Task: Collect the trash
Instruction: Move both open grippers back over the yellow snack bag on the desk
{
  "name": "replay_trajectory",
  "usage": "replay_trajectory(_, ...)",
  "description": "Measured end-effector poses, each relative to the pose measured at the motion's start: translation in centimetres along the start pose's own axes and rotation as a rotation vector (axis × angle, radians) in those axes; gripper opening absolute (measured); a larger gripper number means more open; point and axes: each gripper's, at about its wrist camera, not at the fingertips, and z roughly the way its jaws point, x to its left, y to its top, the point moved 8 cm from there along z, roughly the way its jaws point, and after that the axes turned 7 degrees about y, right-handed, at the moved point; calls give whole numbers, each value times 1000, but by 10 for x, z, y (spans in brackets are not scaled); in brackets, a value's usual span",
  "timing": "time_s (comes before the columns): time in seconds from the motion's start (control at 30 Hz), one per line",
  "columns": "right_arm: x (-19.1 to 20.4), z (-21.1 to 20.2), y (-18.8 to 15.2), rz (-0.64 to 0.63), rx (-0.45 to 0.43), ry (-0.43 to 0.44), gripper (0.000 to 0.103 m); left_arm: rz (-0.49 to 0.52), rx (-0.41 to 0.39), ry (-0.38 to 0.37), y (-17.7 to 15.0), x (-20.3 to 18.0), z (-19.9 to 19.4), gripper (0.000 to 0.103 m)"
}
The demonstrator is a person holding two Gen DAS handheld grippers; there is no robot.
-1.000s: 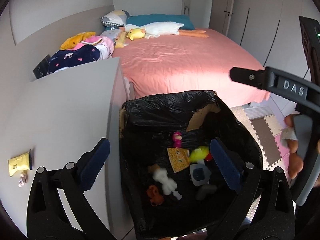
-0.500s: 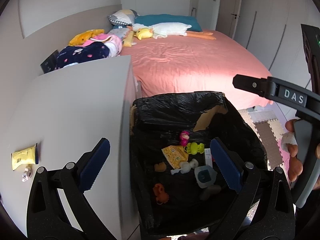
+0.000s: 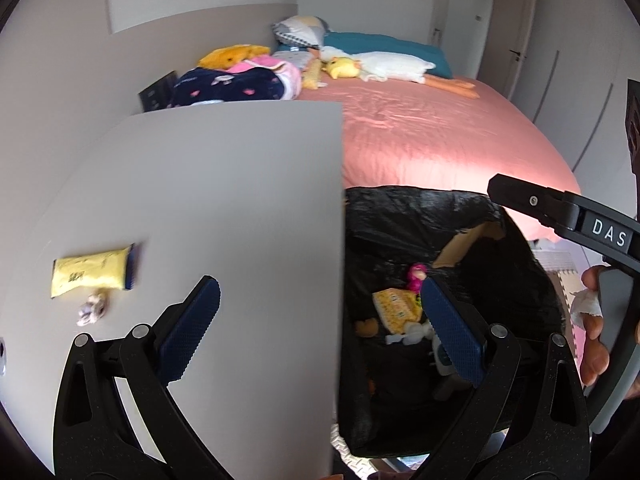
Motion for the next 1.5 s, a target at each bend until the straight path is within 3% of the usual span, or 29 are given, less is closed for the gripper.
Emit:
replay_trajectory(0.7,99,55,-18,-121,74,139,87,-177,1,199,-32,124,-12,97)
replay_trajectory(1.07,130,76,-28,-172,118,165,87,-254,57,283,-46,181,9,68)
replay_trajectory(1.5,153,95,-27,-213,139,168,87,-253,128,263,-58,195,40,53)
